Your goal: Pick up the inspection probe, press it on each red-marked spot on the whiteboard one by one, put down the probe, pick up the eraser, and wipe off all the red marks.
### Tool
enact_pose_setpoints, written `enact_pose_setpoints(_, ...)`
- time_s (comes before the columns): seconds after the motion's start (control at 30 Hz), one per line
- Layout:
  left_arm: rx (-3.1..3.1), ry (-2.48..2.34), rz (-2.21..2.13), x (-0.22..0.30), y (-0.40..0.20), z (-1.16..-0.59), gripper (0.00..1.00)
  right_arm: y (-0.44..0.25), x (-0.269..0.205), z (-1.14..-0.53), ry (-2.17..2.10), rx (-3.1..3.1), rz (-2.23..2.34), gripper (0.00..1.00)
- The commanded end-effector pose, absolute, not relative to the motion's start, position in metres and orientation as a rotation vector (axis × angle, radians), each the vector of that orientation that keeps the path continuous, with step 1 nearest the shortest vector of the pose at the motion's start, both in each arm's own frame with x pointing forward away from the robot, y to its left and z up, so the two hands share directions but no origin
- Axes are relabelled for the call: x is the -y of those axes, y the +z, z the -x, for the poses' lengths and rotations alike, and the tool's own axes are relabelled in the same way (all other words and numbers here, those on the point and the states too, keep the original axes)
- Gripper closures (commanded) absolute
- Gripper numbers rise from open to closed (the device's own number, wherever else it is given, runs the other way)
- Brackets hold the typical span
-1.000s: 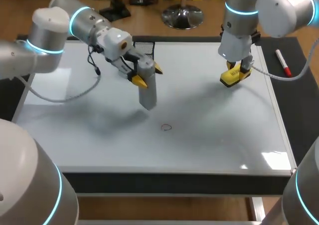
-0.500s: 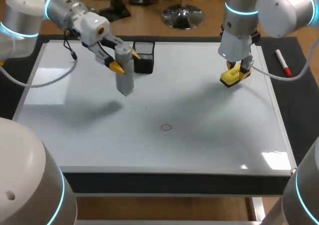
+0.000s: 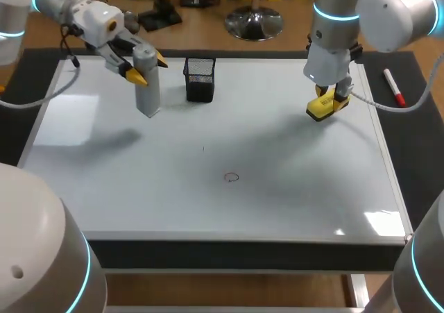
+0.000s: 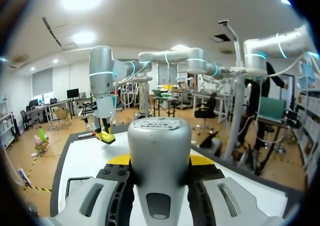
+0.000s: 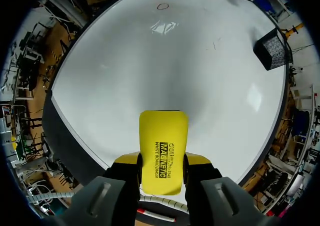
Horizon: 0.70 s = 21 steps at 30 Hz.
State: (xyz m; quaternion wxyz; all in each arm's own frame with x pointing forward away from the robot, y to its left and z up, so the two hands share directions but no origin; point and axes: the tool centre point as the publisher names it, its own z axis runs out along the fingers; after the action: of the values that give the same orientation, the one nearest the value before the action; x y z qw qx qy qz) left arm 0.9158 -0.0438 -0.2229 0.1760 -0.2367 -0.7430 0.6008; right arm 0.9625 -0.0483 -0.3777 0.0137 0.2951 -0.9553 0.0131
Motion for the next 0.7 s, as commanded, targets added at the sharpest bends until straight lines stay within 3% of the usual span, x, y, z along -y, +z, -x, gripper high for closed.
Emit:
enact_pose_setpoints(0.03,2.09,1.708,0.662,0.028,-0.2269,-0.9242,1.0,-0.3771,0.0485,-0.9638,0.044,2.971,-0.919,1.0)
enact_pose_setpoints(0.7,2.107,1.739,0.616,0.0197,-0.2294,-0.9305,1.0,-0.3771,0.0485,-0.9638,0.044,2.971,-0.919,1.0)
